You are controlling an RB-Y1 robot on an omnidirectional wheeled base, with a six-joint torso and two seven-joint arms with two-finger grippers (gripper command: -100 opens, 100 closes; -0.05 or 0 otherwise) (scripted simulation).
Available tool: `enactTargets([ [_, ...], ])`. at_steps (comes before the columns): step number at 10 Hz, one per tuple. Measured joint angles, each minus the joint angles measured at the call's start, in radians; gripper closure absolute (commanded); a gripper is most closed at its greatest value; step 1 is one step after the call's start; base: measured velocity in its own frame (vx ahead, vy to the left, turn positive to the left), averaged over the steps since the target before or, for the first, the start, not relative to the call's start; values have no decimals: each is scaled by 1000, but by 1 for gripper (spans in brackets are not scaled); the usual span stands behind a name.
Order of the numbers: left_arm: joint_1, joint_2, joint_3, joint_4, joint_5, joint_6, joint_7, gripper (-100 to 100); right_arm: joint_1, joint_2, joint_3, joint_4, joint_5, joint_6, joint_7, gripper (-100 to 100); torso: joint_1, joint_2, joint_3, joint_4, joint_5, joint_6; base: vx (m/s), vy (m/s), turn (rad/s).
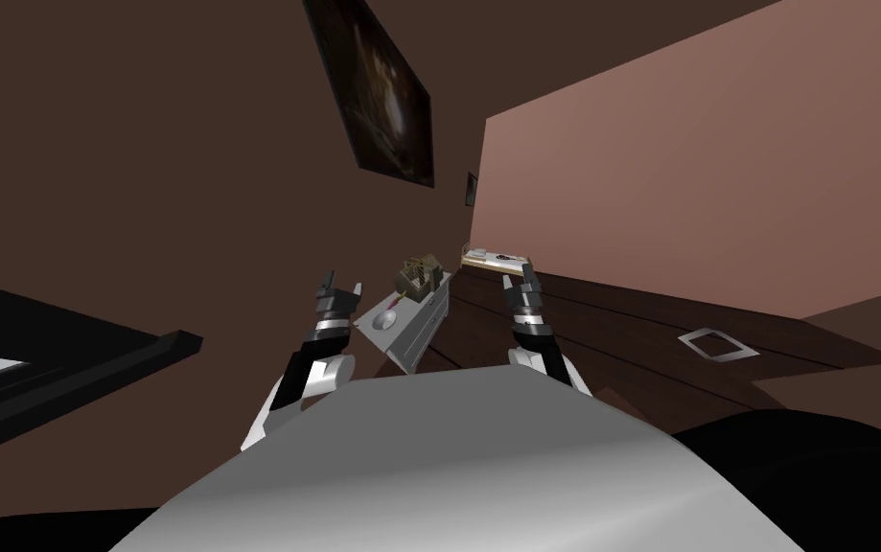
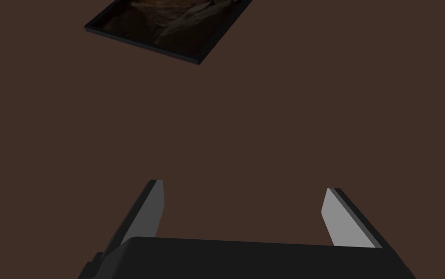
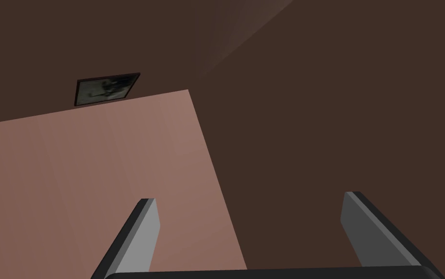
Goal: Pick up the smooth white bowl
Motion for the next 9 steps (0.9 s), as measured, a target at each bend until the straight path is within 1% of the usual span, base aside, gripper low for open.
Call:
enactTargets([
  [1,-10,8,13,8,11,26,6,-100,0,0,0,0,0,0,0,0,-1,-2,-1,0,0,0,174,-156,4],
  [2,-14,9,19,17,21,53,10,-100,0,0,0,0,0,0,0,0,-4,-5,-3,-1,-1,0,134,-135,12],
  [5,-19,9,30,23,37,118,15,-100,0,0,0,0,0,0,0,0,-1,0,0,0,0,0,90,-113,4],
  [6,-19,13,41,23,48,146,21,-100,0,0,0,0,0,0,0,0,-1,-1,0,0,0,0,127,-125,14],
  [7,-19,10,46,29,56,175,25,-100,0,0,0,0,0,0,0,0,-2,-2,-1,-1,0,0,92,-111,9],
  [8,-19,13,50,38,62,190,28,-100,0,0,0,0,0,0,0,0,-1,-1,-1,0,0,0,104,-116,6],
  [9,-29,9,56,47,67,217,30,-100,0,0,0,0,0,0,0,0,-1,-2,-1,0,0,0,147,-119,15],
])
